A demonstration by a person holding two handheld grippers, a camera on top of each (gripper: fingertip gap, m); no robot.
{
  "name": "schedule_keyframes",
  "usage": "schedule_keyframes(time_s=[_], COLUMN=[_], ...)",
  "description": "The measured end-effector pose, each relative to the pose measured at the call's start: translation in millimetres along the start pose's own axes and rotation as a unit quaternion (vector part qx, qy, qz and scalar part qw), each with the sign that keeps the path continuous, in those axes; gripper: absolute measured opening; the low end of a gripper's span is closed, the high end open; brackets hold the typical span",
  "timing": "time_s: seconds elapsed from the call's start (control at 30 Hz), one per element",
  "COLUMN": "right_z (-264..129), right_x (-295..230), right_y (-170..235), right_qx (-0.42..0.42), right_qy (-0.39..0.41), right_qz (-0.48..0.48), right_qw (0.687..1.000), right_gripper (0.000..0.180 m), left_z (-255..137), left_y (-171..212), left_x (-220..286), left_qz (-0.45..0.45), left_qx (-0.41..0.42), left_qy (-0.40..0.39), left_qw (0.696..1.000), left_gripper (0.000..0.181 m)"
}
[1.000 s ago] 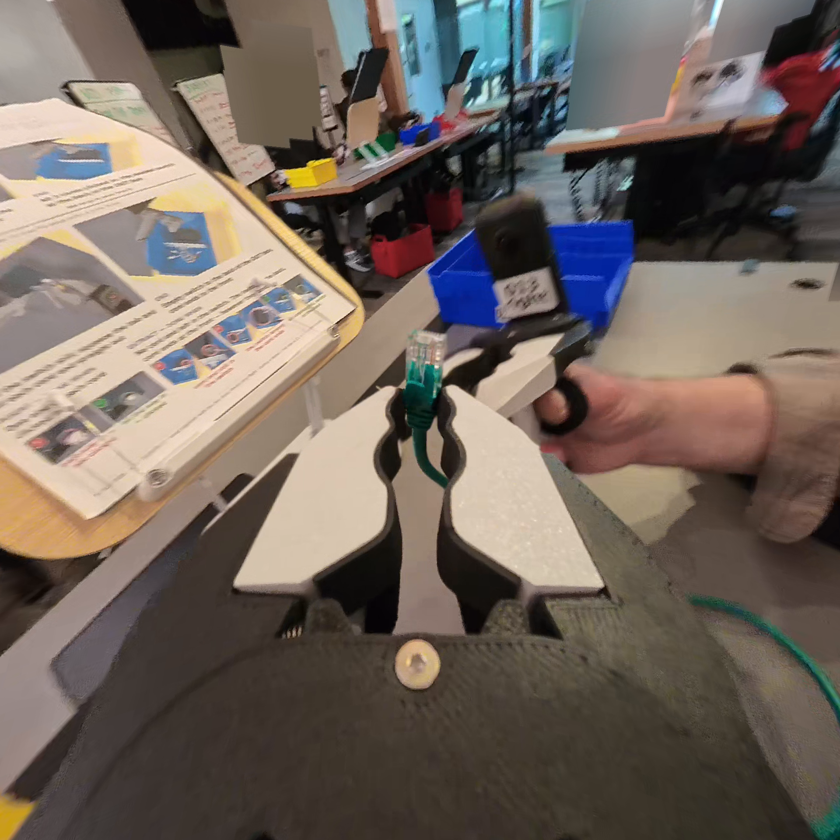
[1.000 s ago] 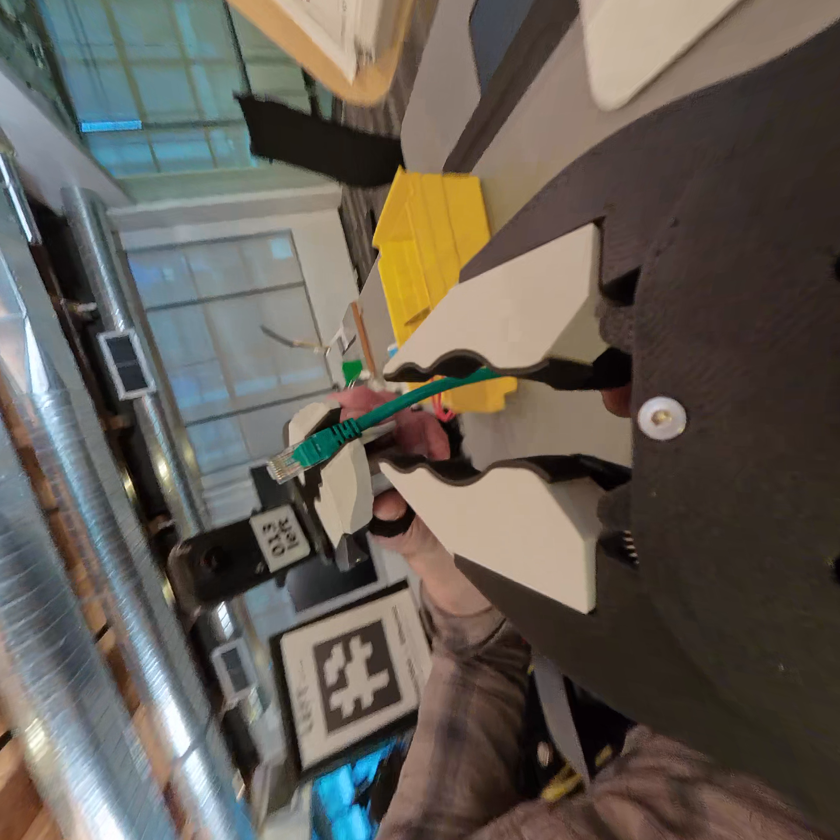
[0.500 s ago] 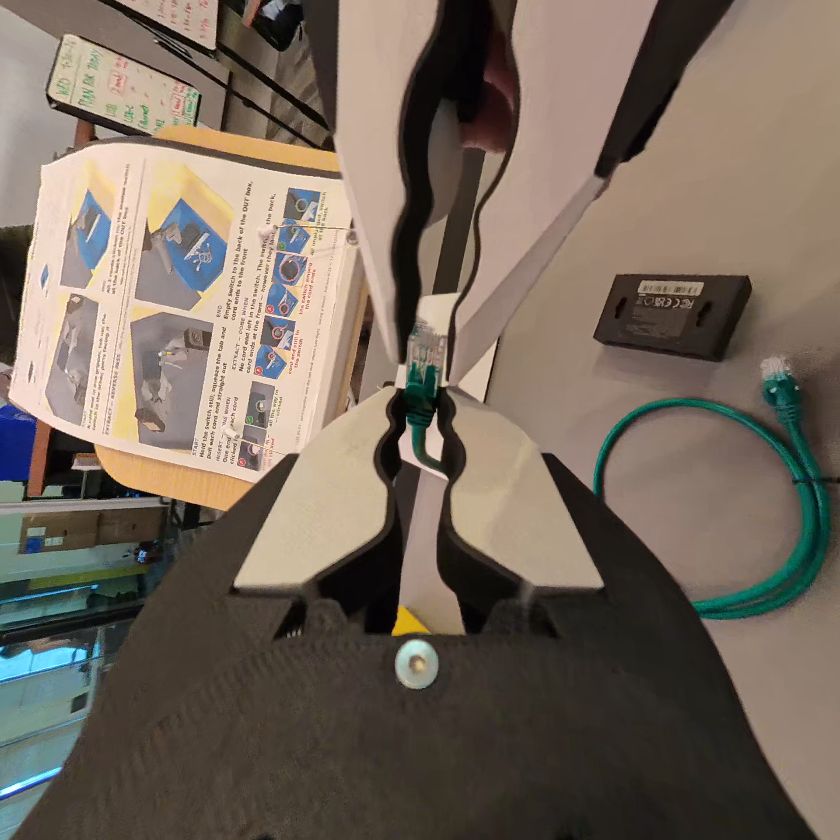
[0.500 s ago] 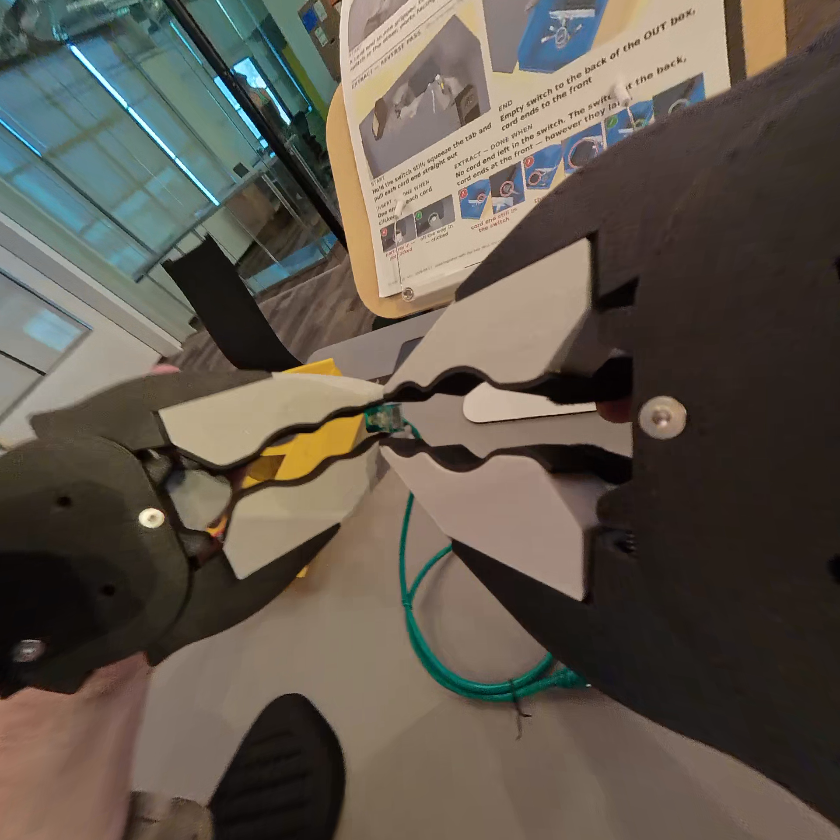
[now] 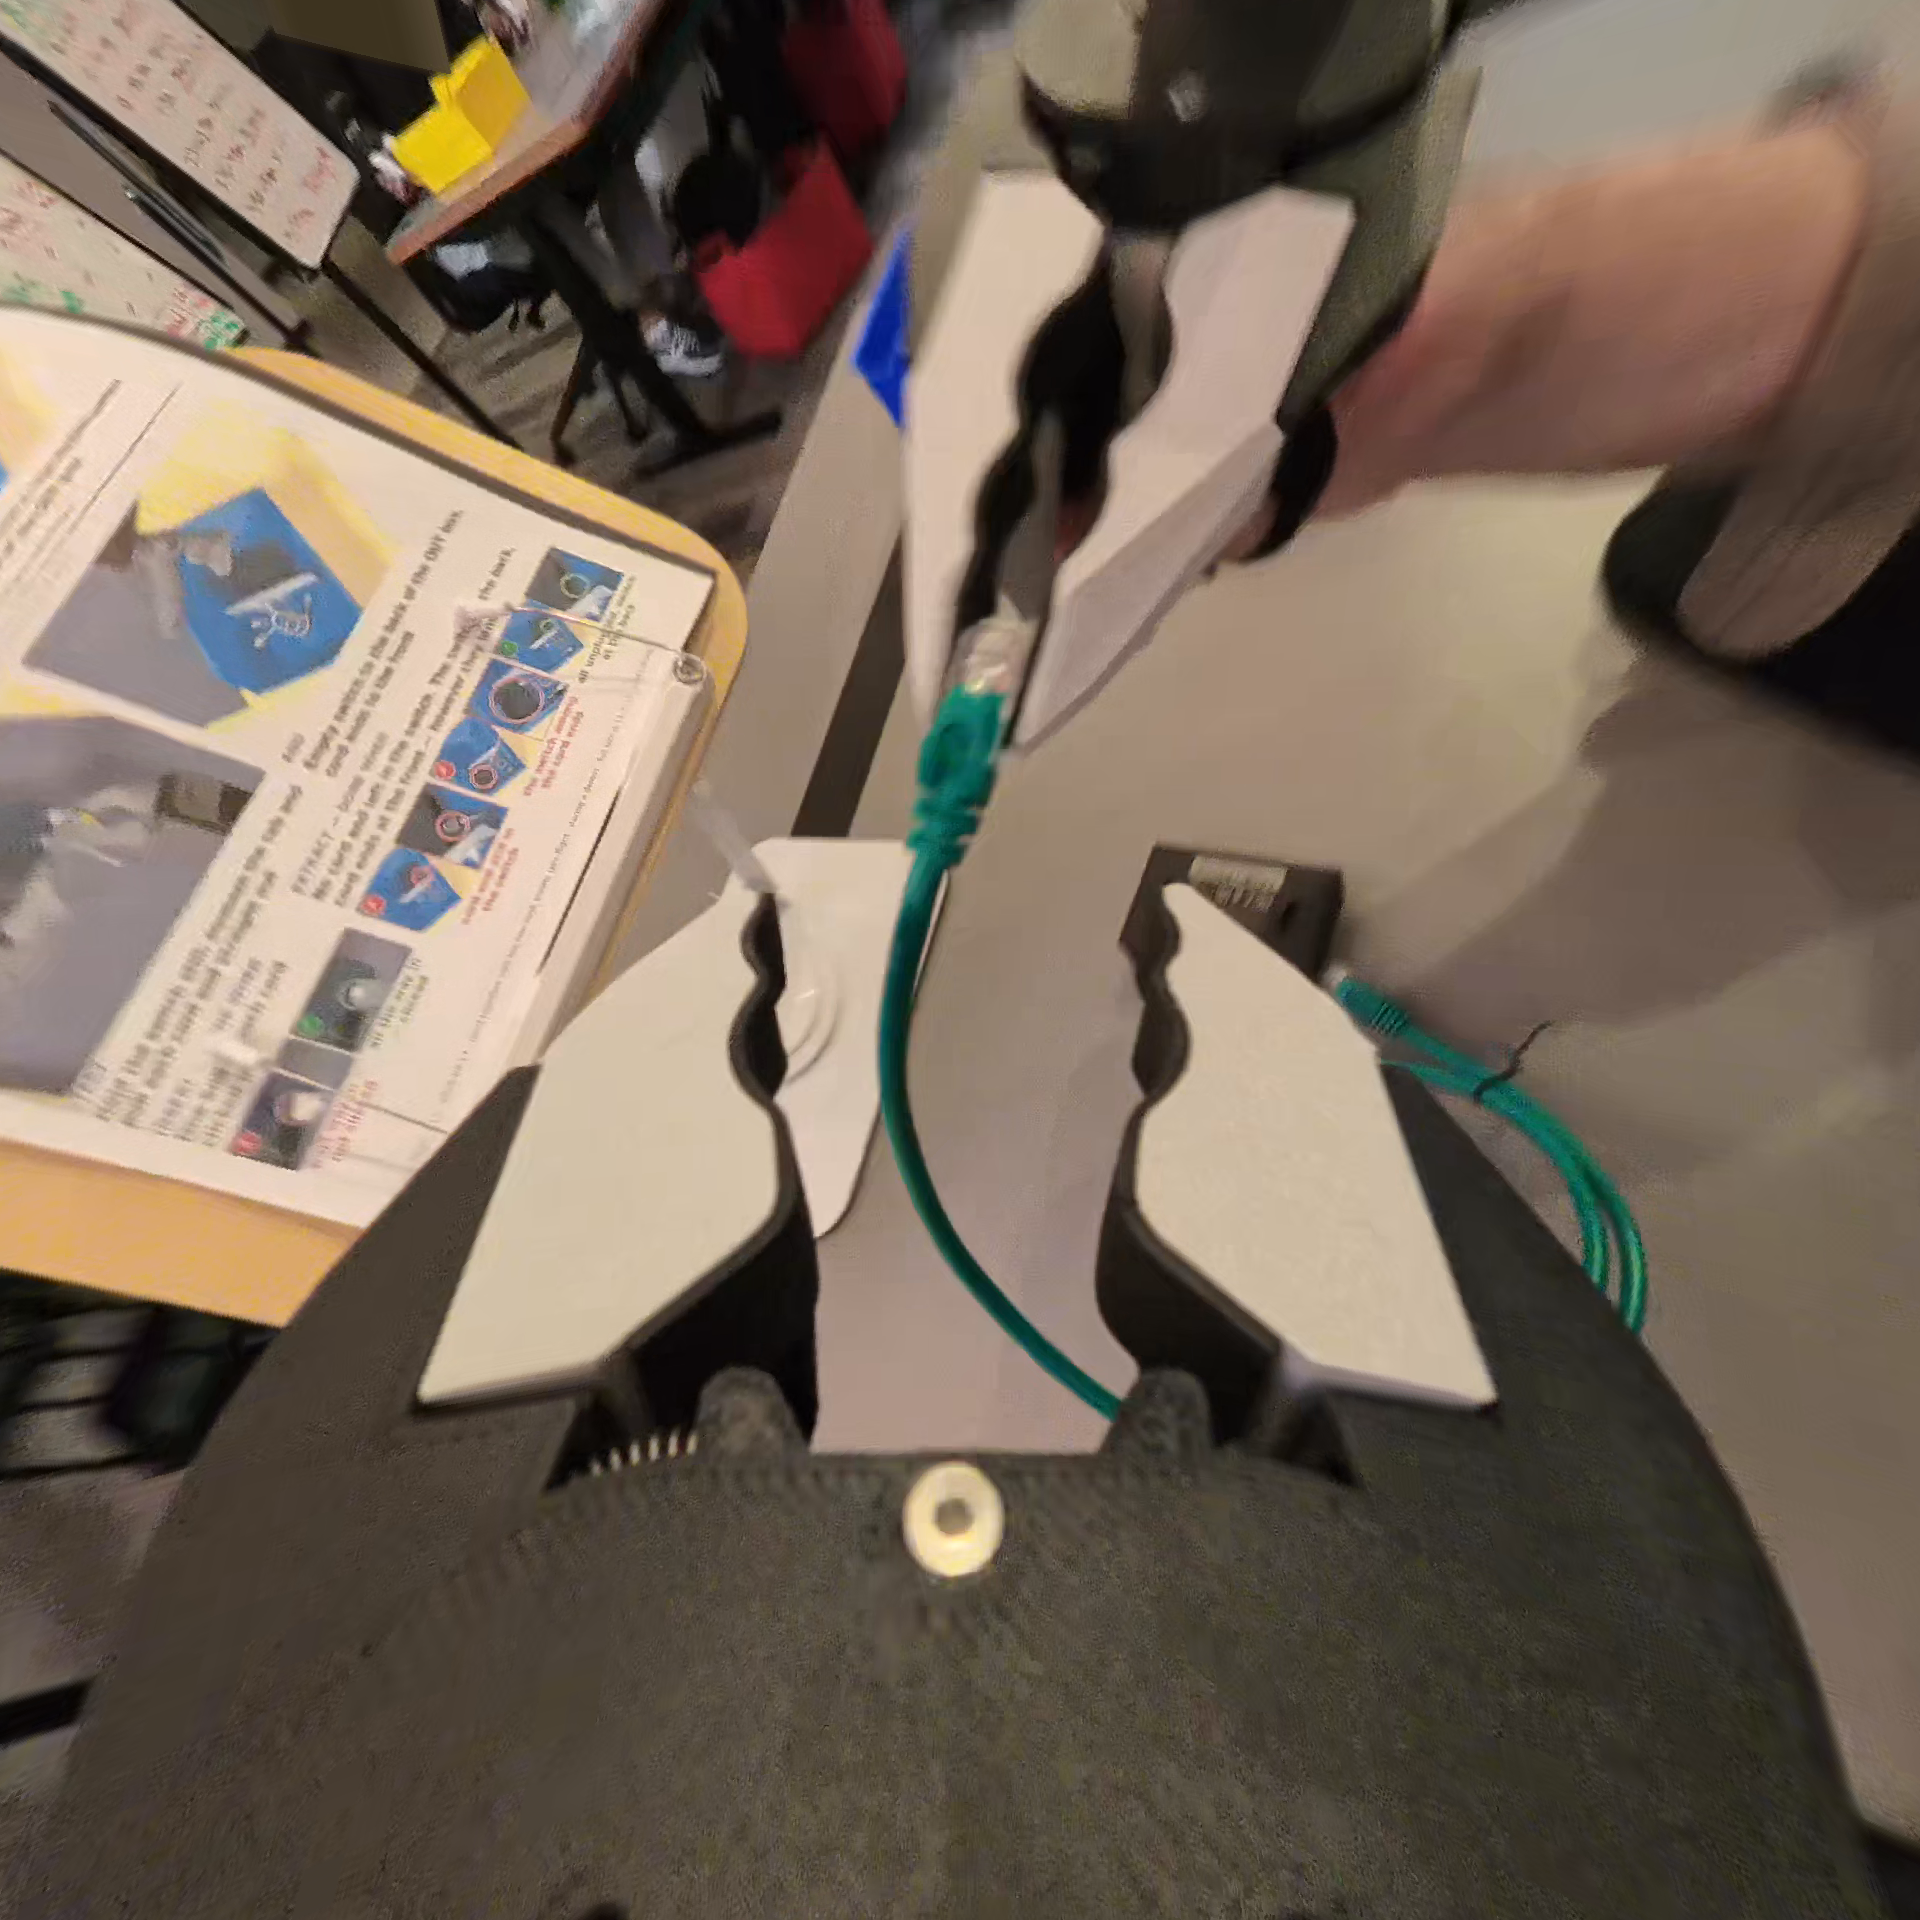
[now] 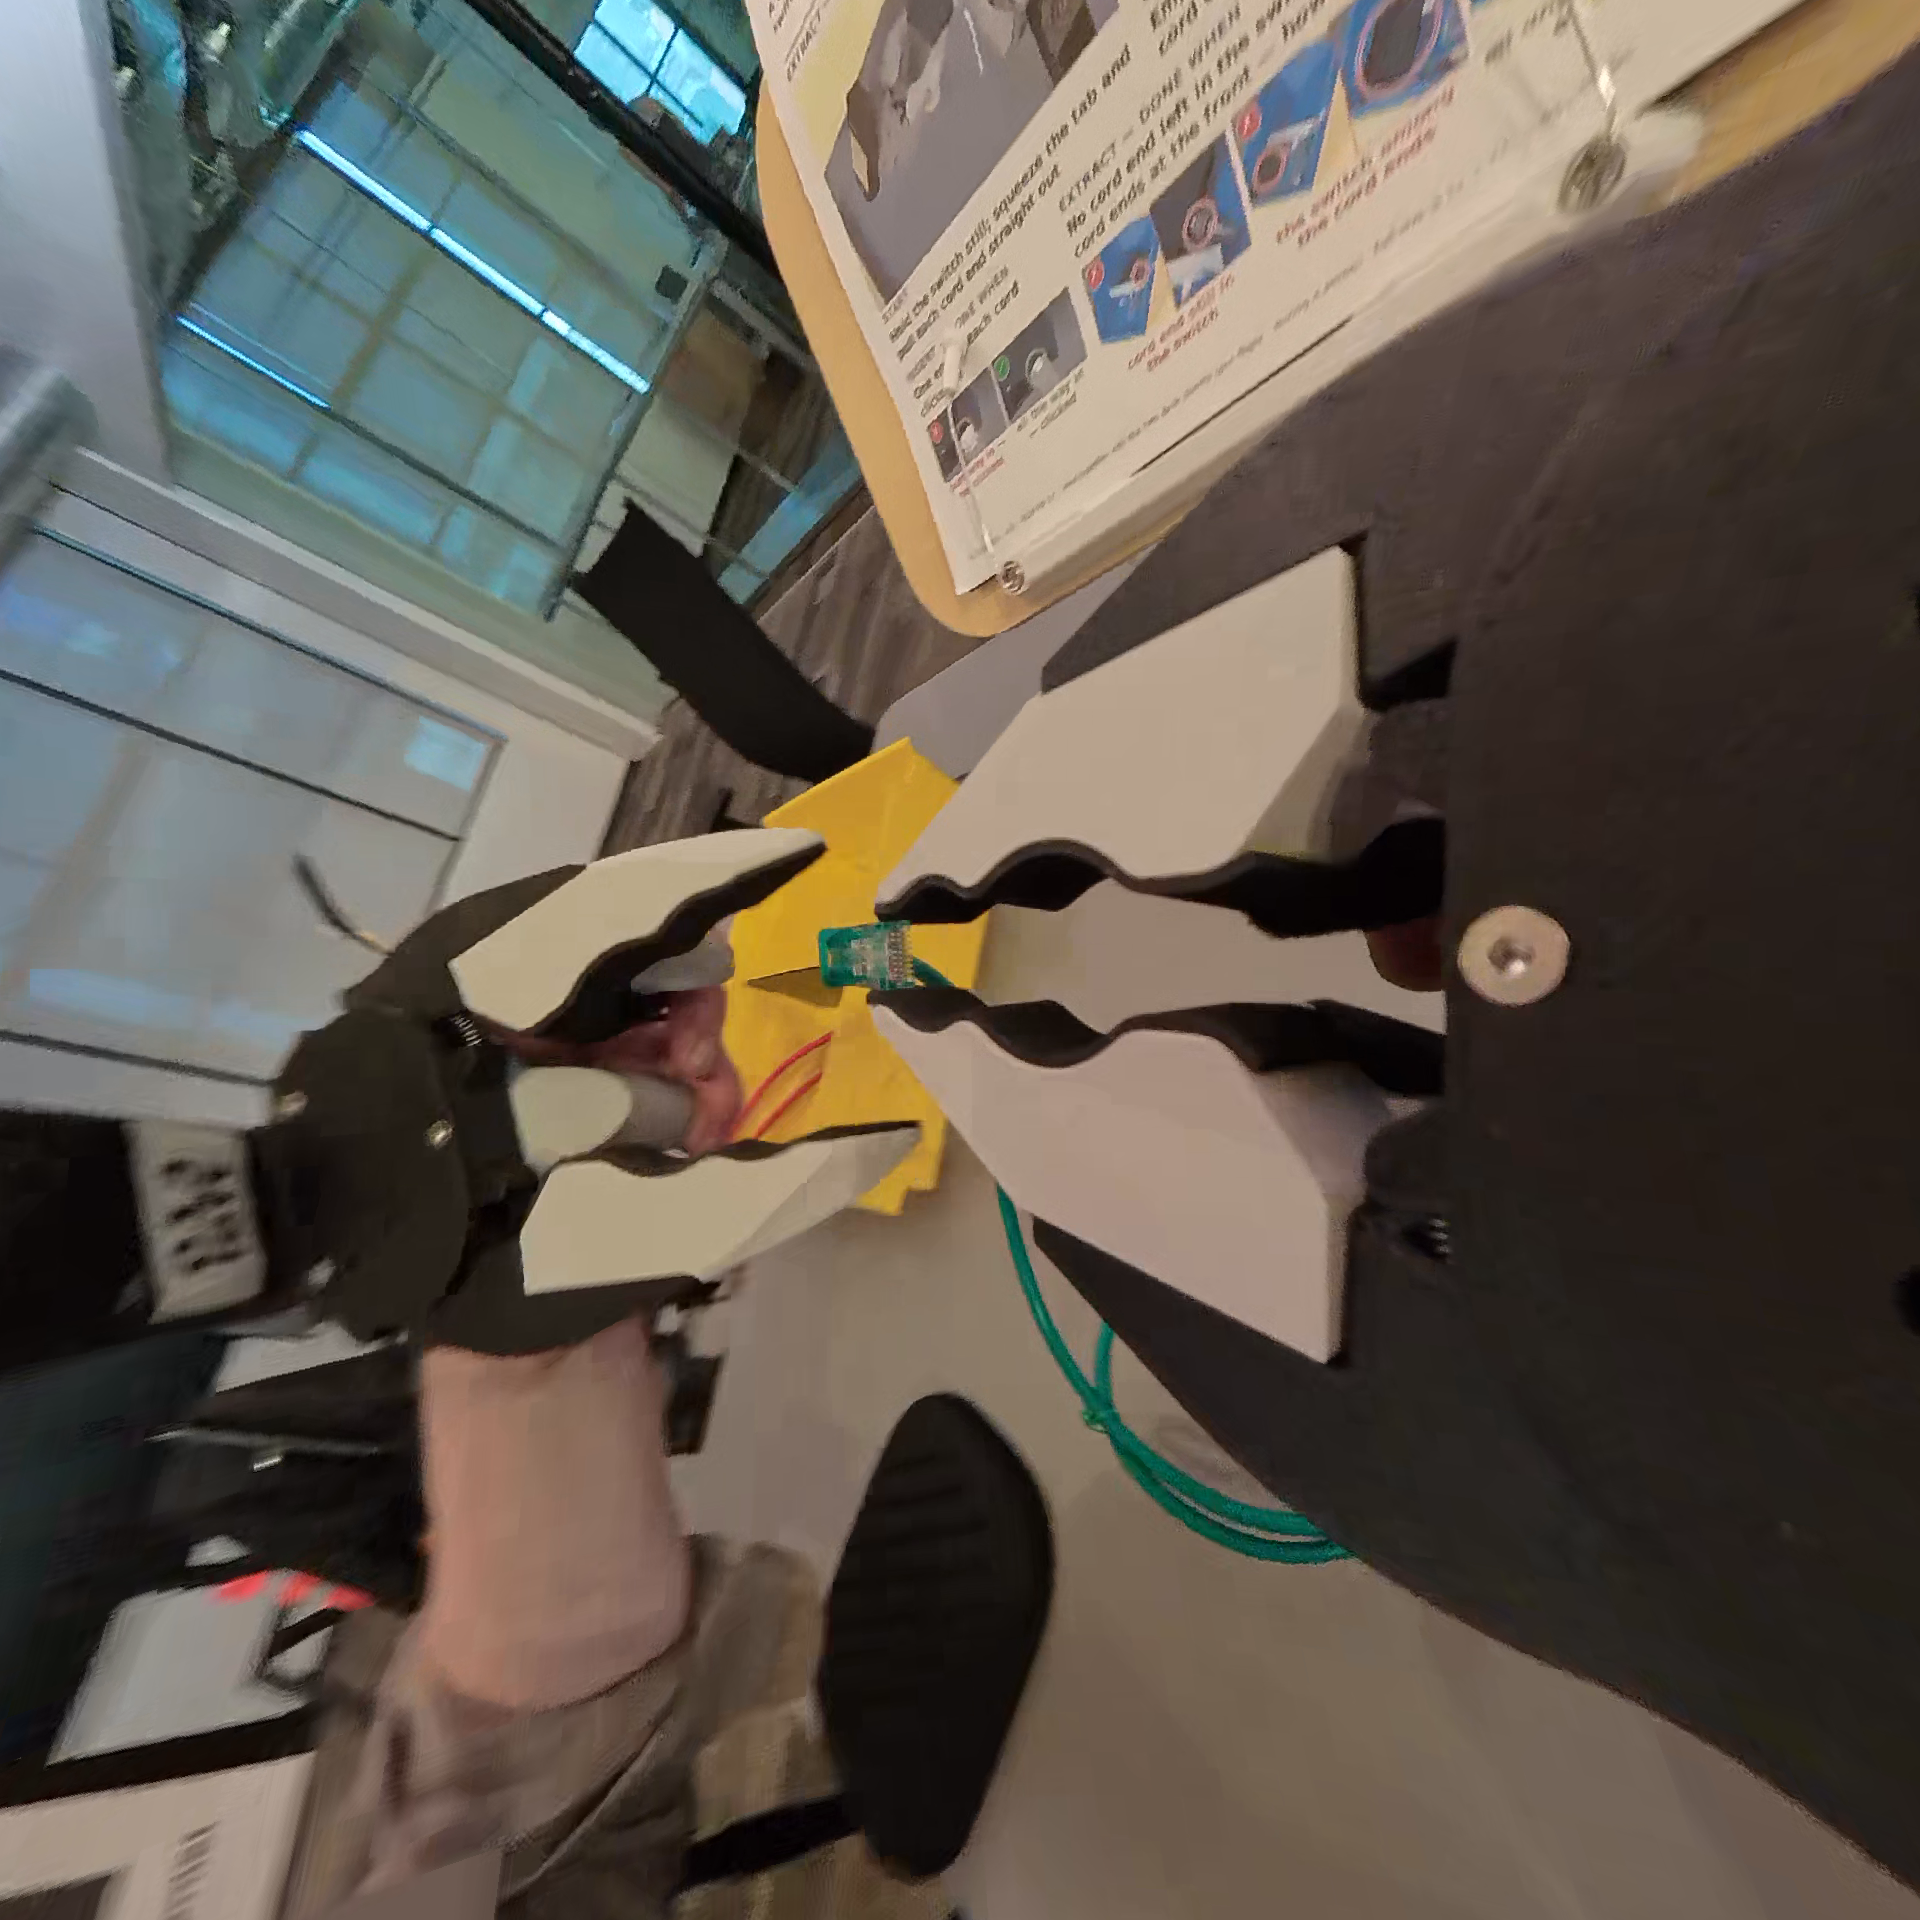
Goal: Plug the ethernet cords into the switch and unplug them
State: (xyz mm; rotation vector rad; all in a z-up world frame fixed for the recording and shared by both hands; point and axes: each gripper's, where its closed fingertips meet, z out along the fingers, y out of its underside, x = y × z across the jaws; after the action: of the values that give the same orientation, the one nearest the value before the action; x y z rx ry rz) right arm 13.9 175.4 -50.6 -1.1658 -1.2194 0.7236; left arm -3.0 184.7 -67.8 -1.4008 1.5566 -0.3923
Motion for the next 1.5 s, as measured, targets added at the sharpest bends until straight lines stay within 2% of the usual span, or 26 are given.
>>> schedule_keyframes(time_s=[0.17,0.23,0.3,0.33,0.4,0.5,0.57,0.63,0.77,0.87,1.23,1.5], right_z=[-10.8,-17.5,-23.4,-26.1,-30.4,-28.2,-22.4,-19.0,-17.6,-15.6,-3.5,-5.6], right_x=[1.0,2.3,3.4,1.5,-4.2,-2.8,-1.2,1.0,3.2,1.2,-2.9,-4.4], right_y=[-23.8,-34.2,-40.0,-43.5,-51.2,-56.2,-52.5,-46.4,-32.2,-27.2,-16.3,-14.0], right_qx=[0.144,0.21,0.251,0.268,0.295,0.312,0.304,0.296,0.277,0.257,0.122,0.069], right_qy=[-0.042,-0.065,-0.079,-0.091,-0.114,-0.121,-0.116,-0.112,-0.099,-0.09,-0.071,-0.069], right_qz=[0.106,0.148,0.171,0.178,0.182,0.189,0.188,0.193,0.197,0.19,0.131,0.098], right_qw=[0.983,0.964,0.949,0.943,0.931,0.923,0.927,0.929,0.935,0.943,0.981,0.99], right_gripper=[0.01,0.009,0.009,0.009,0.009,0.009,0.01,0.009,0.009,0.01,0.01,0.009], left_z=[-36.1,-55.0,-79.6,-84.7,-74.8,-33.1,-13.1,-5.3,-5.5,-14.8,0.9,1.6], left_y=[-11.6,-16.9,-16.5,-10.5,7.5,24.1,14.9,-5.0,-36.2,-52.3,-59.9,-58.1], left_x=[-19.6,-29.4,-55.8,-69.1,-84.1,-70.4,-44.8,-26.2,-6.0,-1.2,1.4,4.6], left_qz=[-0.119,-0.152,-0.199,-0.21,-0.199,-0.156,-0.125,-0.1,-0.089,-0.083,-0.08,-0.079], left_qx=[0.14,0.208,0.285,0.296,0.261,0.175,0.164,0.188,0.245,0.285,0.252,0.252], left_qy=[0.058,0.095,0.097,0.081,0.039,0.046,0.079,0.081,0.091,0.093,0.081,0.085], left_qw=[0.981,0.962,0.933,0.928,0.944,0.971,0.975,0.974,0.961,0.95,0.961,0.961], left_gripper=[0.069,0.063,0.046,0.039,0.032,0.041,0.048,0.05,0.058,0.057,0.015,0.015])
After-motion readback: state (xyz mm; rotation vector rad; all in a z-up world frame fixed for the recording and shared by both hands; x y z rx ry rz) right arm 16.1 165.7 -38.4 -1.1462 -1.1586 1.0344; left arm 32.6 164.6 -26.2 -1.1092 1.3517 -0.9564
